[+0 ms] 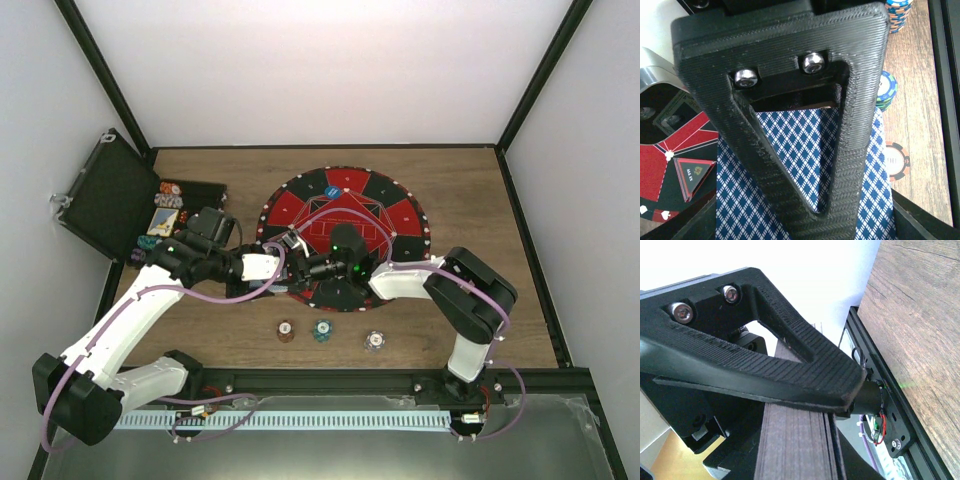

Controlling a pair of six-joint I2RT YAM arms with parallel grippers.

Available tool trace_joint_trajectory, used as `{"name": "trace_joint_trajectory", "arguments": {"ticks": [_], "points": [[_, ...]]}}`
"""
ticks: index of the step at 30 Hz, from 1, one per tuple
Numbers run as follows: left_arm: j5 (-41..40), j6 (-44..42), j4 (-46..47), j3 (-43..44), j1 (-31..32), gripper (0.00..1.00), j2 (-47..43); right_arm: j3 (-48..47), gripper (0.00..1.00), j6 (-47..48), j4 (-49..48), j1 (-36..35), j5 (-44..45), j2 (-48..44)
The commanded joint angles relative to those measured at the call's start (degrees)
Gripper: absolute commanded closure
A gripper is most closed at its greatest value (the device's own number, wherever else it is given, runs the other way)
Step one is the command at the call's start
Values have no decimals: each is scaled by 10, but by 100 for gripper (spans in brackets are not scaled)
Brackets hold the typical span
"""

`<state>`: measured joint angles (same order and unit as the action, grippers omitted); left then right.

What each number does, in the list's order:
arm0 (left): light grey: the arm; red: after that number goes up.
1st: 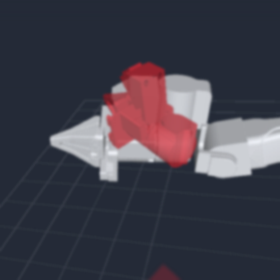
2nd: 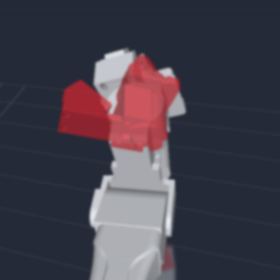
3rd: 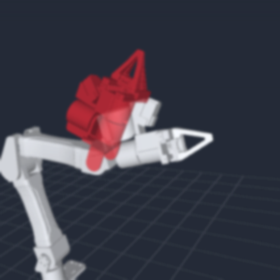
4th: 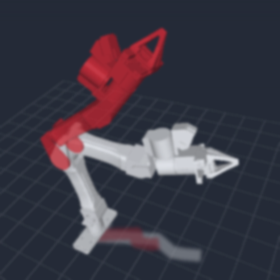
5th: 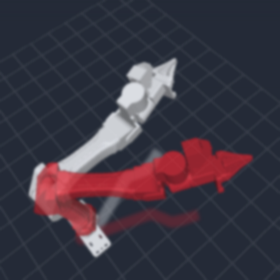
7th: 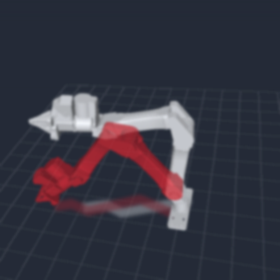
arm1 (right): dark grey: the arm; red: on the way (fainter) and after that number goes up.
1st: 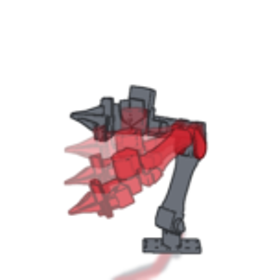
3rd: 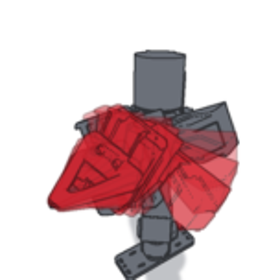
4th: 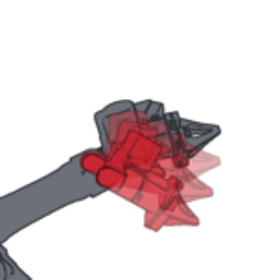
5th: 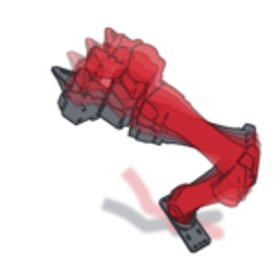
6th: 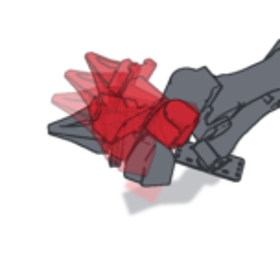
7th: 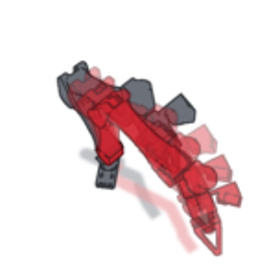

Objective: Distribute texas hold em gaming equipment

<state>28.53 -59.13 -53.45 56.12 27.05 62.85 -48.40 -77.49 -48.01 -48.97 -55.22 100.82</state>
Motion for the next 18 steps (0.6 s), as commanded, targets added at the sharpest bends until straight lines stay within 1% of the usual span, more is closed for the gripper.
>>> {"name": "trace_joint_trajectory", "arguments": {"ticks": [1, 4, 6, 7, 10, 11, 12, 13, 15, 16, 18], "points": [[19, -17, -18, 6, 2, 39, -4, -27, 90, 17, 6, -6, 4, 4], [15, -20, -21, 4, 3, 47, -4, -31, 84, 21, 10, -6, 2, 2], [11, -21, -20, 0, 3, 49, -6, -36, 79, 25, 19, -5, 3, 0], [9, -22, -20, 0, 3, 51, -7, -36, 75, 26, 21, -5, 2, -2], [5, -22, -20, -2, 2, 55, -9, -36, 59, 31, 28, -4, 2, -5], [3, -22, -20, -3, 3, 57, -10, -35, 56, 33, 32, -3, 3, -6], [2, -21, -20, -3, 3, 60, -10, -32, 53, 35, 36, -2, 4, -8], [2, -20, -19, -2, 3, 66, -11, -31, 49, 38, 41, 0, 5, -11], [0, -15, -16, -3, 2, 74, -12, -26, 47, 44, 51, 3, 8, -17], [0, -13, -15, -3, 2, 76, -12, -25, 46, 49, 59, 5, 8, -20], [-1, -8, -12, -2, 2, 77, -11, -28, 44, 68, 88, 6, 11, -22]]}}
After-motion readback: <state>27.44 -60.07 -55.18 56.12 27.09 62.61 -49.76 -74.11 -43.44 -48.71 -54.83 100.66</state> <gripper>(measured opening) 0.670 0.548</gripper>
